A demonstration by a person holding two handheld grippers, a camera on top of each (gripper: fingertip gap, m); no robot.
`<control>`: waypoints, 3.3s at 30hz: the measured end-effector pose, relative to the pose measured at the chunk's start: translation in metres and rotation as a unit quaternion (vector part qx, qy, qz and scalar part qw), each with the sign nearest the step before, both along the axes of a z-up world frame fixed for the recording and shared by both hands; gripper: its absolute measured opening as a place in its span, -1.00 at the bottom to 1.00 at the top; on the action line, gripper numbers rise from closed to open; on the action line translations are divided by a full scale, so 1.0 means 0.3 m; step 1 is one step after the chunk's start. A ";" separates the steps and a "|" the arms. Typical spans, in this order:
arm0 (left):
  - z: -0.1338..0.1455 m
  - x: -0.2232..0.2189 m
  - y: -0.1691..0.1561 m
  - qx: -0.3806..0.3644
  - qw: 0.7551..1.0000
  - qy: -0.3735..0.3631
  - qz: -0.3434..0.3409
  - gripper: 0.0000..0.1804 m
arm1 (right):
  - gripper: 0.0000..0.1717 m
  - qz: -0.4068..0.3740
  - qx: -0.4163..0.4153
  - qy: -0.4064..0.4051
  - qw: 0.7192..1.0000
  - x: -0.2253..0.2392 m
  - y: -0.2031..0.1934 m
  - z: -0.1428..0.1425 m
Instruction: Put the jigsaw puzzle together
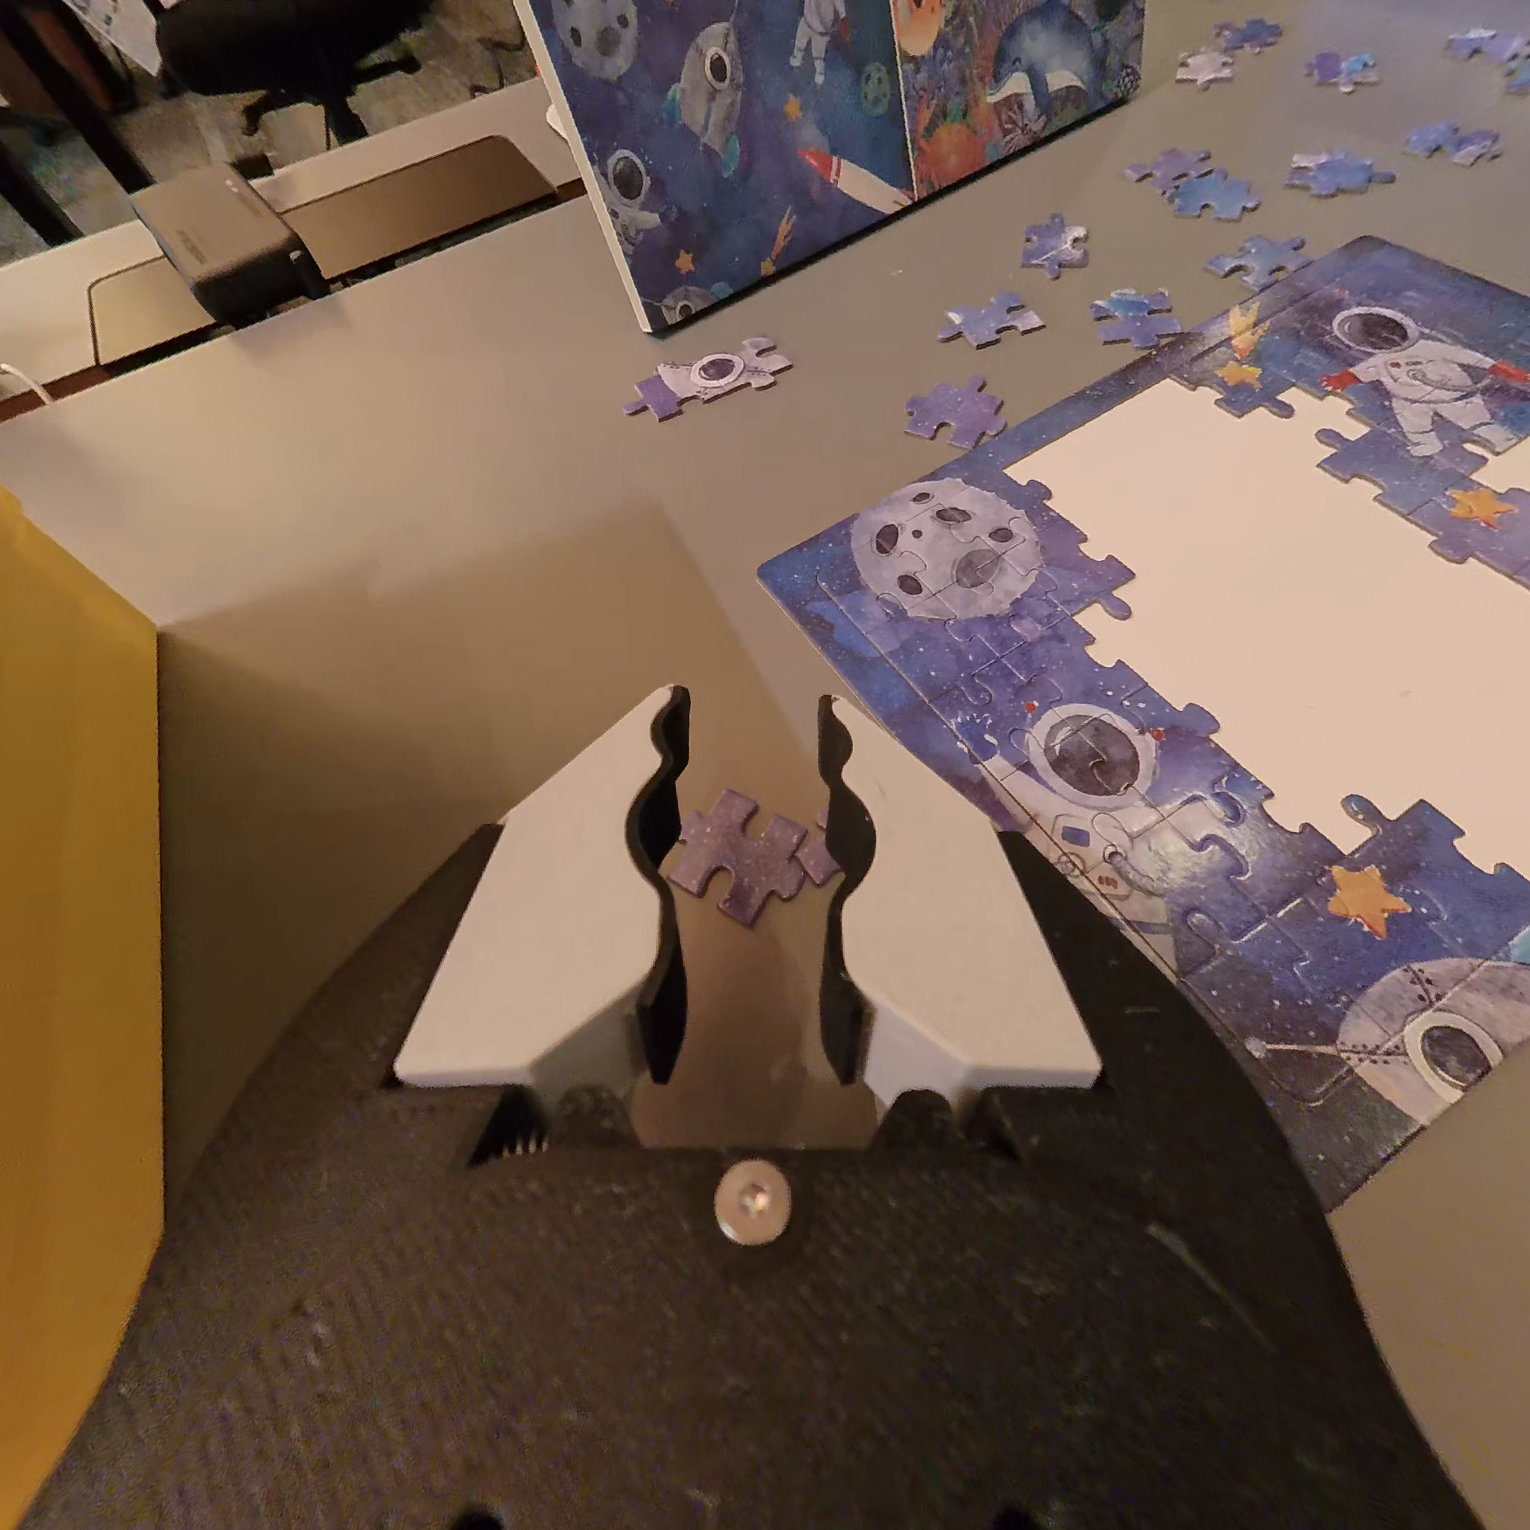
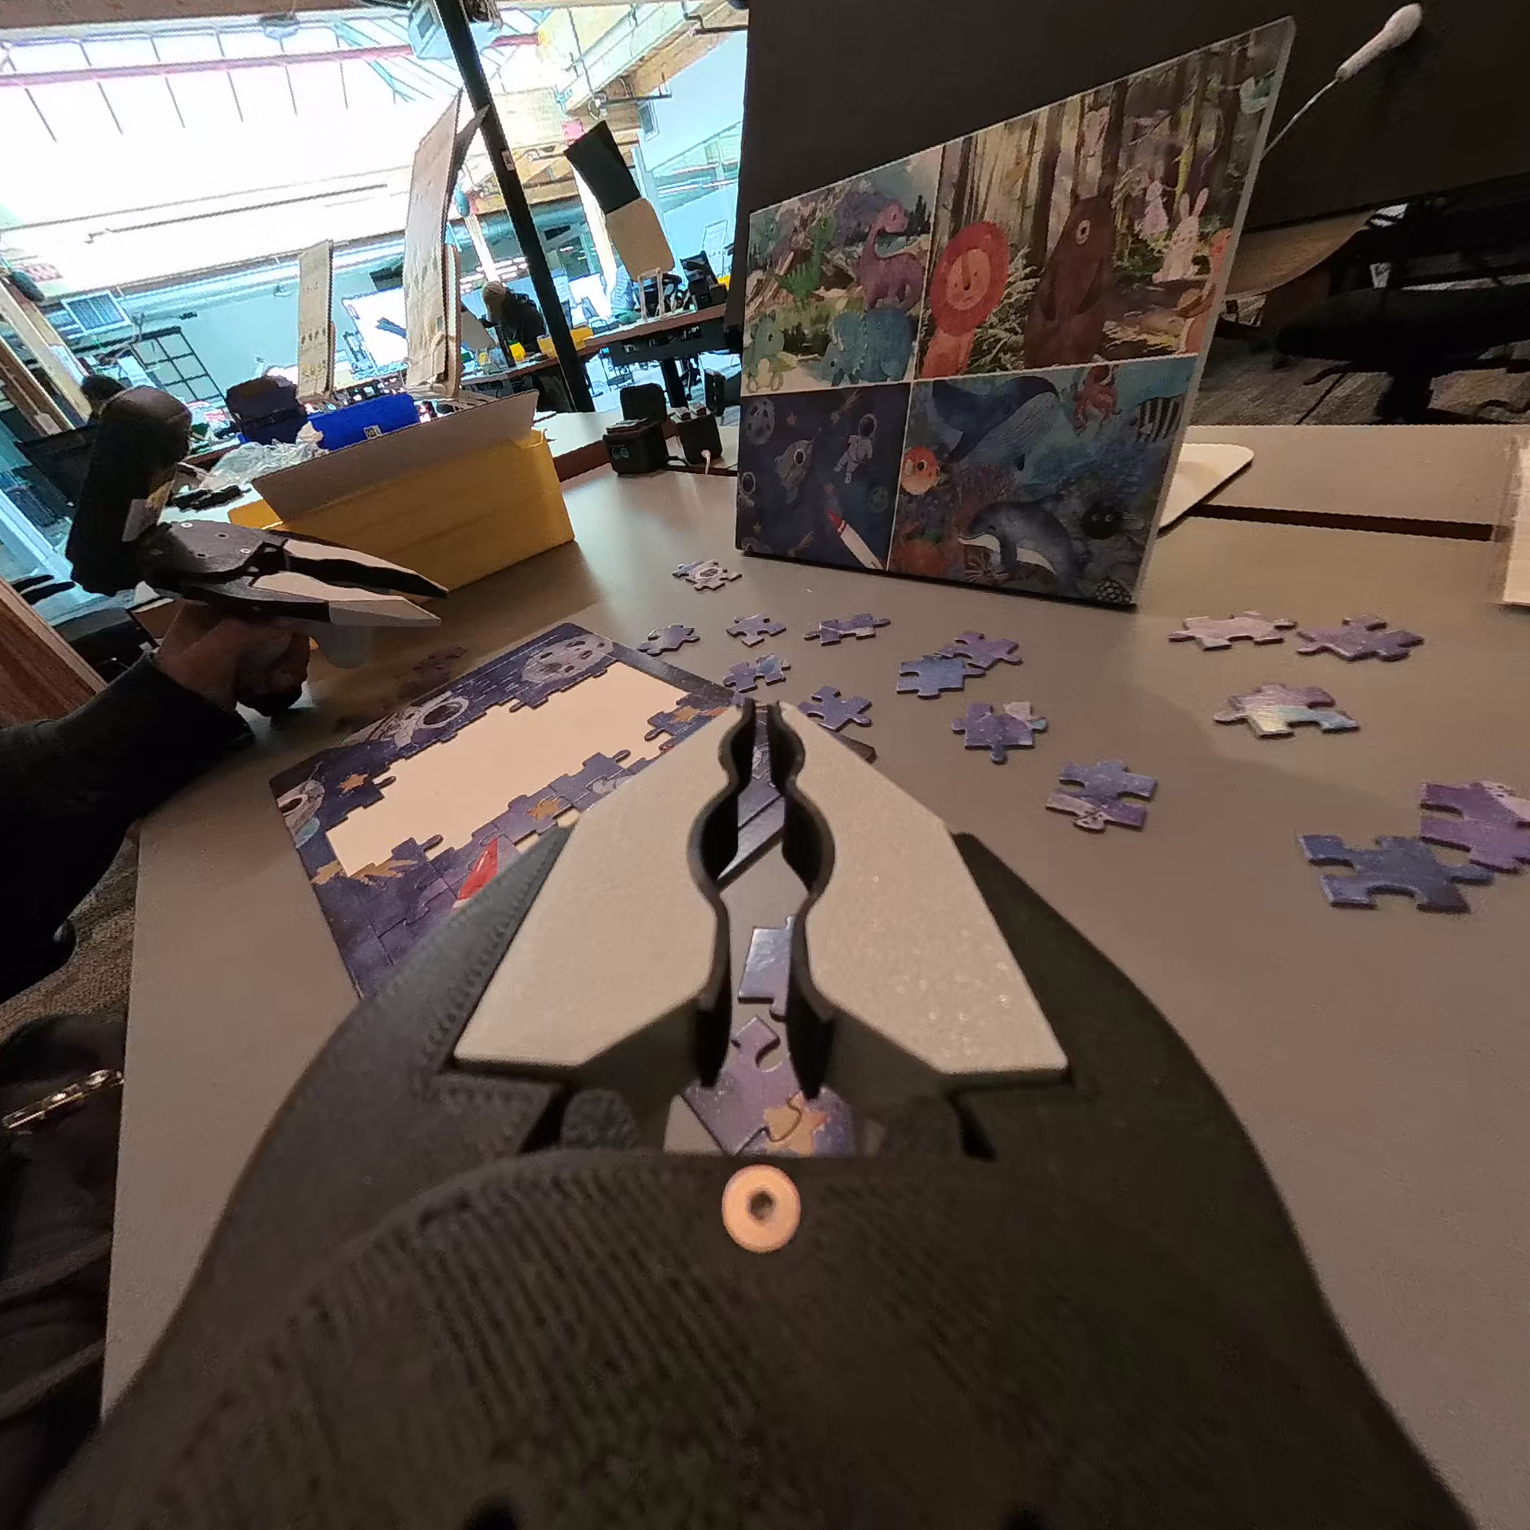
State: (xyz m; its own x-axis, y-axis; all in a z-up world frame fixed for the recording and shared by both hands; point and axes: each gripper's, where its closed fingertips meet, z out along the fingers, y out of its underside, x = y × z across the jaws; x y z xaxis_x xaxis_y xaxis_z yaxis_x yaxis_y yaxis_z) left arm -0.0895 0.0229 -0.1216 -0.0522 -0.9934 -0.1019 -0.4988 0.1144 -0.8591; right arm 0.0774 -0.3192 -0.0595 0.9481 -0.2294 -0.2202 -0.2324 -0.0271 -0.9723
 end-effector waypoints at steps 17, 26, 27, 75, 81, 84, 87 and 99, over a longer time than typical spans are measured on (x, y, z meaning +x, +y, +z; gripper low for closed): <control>-0.012 0.002 0.002 -0.005 1.000 0.012 0.001 -0.76 | -0.98 0.002 -0.003 0.000 1.000 -0.002 0.003 -0.003; -0.007 0.001 0.007 -0.010 1.000 0.008 0.005 -0.84 | -0.98 0.003 -0.004 0.001 1.000 -0.003 0.004 -0.004; -0.007 0.001 0.007 -0.011 1.000 0.007 0.005 -0.85 | -0.97 0.003 -0.004 0.001 1.000 -0.003 0.003 -0.004; -0.035 0.004 0.034 0.029 0.998 0.033 0.037 -0.98 | -0.96 0.007 -0.011 0.001 1.000 -0.007 0.009 -0.010; -0.020 -0.001 0.038 0.049 0.998 0.019 0.040 -1.00 | -0.96 0.007 -0.011 0.001 1.000 -0.007 0.010 -0.011; -0.019 -0.001 0.039 0.055 0.998 0.017 0.040 -1.00 | -0.96 0.007 -0.012 0.001 1.000 -0.007 0.010 -0.011; -0.015 -0.003 0.046 0.059 0.997 0.014 0.046 -1.00 | -0.96 0.007 -0.012 0.001 1.000 -0.007 0.010 -0.011; -0.009 -0.005 0.056 0.055 0.997 0.009 0.054 -1.00 | -1.00 -0.022 0.019 -0.002 1.000 0.026 -0.029 0.018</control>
State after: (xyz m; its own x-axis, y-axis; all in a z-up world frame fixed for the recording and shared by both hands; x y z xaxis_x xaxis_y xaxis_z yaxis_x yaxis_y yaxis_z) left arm -0.0911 0.0397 -0.1244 0.0515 -0.9762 -0.2105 -0.5278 0.1524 -0.8356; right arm 0.0853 -0.3280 -0.0541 0.9383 -0.2619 -0.2257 -0.2285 0.0200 -0.9733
